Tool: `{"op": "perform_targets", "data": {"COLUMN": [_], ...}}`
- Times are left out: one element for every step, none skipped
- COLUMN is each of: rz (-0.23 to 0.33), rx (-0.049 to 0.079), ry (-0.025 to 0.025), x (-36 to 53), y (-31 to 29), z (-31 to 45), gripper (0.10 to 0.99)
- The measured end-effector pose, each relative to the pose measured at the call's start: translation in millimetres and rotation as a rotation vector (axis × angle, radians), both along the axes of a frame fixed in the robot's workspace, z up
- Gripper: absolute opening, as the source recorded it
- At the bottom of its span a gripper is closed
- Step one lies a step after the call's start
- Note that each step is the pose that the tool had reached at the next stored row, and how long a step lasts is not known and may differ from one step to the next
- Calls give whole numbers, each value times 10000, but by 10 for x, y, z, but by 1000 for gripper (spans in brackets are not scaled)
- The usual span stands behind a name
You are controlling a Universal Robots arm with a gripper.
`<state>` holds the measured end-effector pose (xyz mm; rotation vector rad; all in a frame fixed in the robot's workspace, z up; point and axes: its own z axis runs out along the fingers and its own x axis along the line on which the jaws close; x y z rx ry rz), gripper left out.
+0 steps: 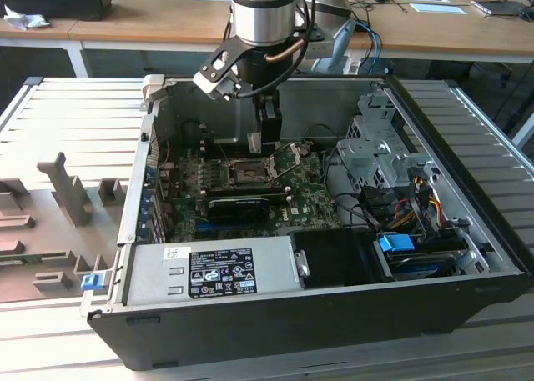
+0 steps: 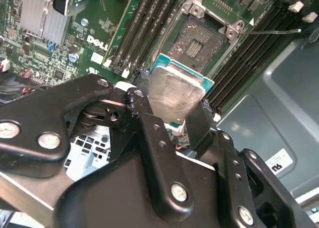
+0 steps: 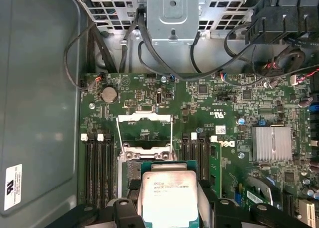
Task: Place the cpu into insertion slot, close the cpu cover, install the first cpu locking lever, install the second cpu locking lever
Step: 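Place the cpu into insertion slot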
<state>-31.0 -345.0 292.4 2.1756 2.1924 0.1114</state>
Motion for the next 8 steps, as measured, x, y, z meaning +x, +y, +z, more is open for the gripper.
{"op": "perform_targets", "data": {"rz": [0, -1, -2, -1, -1, -1, 0, 1], "rx": [0, 0, 0, 0, 0, 1, 0, 0], "ry": [7, 10, 10, 10, 10, 10, 10, 10], "x": [-3, -6, -12, -19, -26, -33, -38, -44], "y": [0, 0, 0, 1, 2, 7, 10, 14], "z": [-7, -14, -31, -48, -67, -103, -127, -145], "gripper": [533, 533, 533, 533, 533, 533, 533, 533]}}
